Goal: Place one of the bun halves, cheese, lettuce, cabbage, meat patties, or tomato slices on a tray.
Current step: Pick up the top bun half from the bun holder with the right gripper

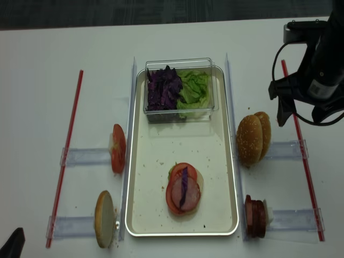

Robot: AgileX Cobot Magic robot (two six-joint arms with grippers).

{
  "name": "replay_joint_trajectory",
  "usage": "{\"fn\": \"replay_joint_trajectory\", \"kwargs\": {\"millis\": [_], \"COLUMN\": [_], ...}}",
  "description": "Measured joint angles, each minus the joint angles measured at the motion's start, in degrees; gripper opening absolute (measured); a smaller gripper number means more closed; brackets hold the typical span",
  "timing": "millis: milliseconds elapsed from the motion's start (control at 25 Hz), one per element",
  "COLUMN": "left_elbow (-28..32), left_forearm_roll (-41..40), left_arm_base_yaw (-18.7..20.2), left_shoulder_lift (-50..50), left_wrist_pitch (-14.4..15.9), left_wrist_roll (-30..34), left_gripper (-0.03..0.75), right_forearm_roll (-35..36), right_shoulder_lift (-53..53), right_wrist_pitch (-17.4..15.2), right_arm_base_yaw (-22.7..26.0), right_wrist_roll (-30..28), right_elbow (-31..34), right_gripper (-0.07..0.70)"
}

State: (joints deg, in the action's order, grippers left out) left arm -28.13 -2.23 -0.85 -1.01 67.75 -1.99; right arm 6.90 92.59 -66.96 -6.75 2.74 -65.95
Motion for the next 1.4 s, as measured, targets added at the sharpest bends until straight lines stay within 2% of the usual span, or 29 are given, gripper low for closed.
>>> {"fn": "replay_joint_trajectory", "kwargs": {"millis": [360,800,1040,1200,1400], "left_elbow": [0.0,0.0,0.0,0.0,0.0], "left_forearm_roll": [0.0,0.0,0.0,0.0,0.0], "left_arm_base_yaw": [0.0,0.0,0.0,0.0,0.0], "left_shoulder_lift": [0.0,0.0,0.0,0.0,0.0], "left_wrist_pitch": [0.0,0.0,0.0,0.0,0.0], "left_wrist_roll": [0.0,0.0,0.0,0.0,0.0], "left_gripper": [0.526,0.526,0.526,0.526,0.526], "right_forearm_roll": [1.04,4.47,4.25,1.3,-1.71], "right_shoulder_lift": [0.0,0.0,2.78,4.92,5.69], "right_wrist_pitch": [2.14,4.42,4.31,3.82,2.88], "right_arm_base_yaw": [-6.74,-9.97,-12.74,-16.04,-16.93], "right_wrist_roll": [4.27,6.59,8.14,12.86,18.36], "right_elbow": [0.0,0.0,-1.65,-4.45,-5.62], "right_gripper": [0.573,0.573,0.573,0.573,0.573]}}
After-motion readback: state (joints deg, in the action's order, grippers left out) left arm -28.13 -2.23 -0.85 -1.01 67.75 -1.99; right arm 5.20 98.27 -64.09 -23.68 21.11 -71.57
